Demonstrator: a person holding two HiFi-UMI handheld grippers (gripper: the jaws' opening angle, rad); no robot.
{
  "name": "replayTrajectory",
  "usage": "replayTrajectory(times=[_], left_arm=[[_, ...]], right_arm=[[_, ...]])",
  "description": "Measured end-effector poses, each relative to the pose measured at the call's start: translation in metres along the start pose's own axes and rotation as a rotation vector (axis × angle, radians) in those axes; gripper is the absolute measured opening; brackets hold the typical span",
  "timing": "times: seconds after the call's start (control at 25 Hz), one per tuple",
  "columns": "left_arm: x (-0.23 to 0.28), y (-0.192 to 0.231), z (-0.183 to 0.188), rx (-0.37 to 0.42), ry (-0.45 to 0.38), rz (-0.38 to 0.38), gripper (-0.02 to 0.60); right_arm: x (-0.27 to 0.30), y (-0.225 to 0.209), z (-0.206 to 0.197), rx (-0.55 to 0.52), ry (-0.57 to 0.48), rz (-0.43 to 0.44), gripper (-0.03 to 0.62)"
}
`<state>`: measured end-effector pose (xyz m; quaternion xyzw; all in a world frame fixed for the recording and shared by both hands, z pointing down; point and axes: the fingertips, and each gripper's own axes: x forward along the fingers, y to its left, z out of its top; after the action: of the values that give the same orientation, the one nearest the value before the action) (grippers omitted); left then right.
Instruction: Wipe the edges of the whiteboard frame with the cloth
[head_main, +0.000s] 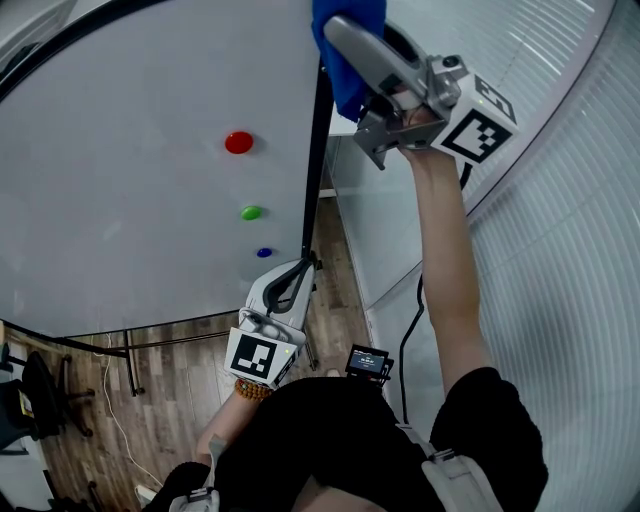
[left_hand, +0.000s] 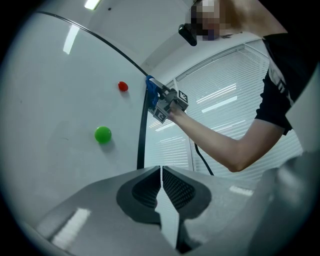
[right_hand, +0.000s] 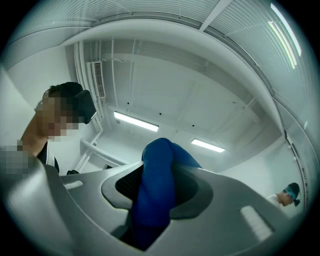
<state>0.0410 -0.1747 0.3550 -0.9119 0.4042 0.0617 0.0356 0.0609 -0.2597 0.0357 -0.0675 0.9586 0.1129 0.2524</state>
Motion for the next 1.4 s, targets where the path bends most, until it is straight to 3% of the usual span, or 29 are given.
replayTrajectory(times=[0.12,0.28,1.4], left_arm=[[0.001,-0.001,0.005,0.014,-0.033,-0.011,0.0],[-0.004,-0.001,0.008,0.001,0.022,0.004,0.0],[-0.015,0.003,0.031,-0.01,0.0,0.044,0.0]], right_arm=[[-0.001,0.0,-0.003,0.008,-0.002,0.003,0.166],[0.003,0.005,0.0,0.003,0.011,0.007,0.166],[0.005,0.01,0.002,0.028,-0.038,-0.004,0.166]])
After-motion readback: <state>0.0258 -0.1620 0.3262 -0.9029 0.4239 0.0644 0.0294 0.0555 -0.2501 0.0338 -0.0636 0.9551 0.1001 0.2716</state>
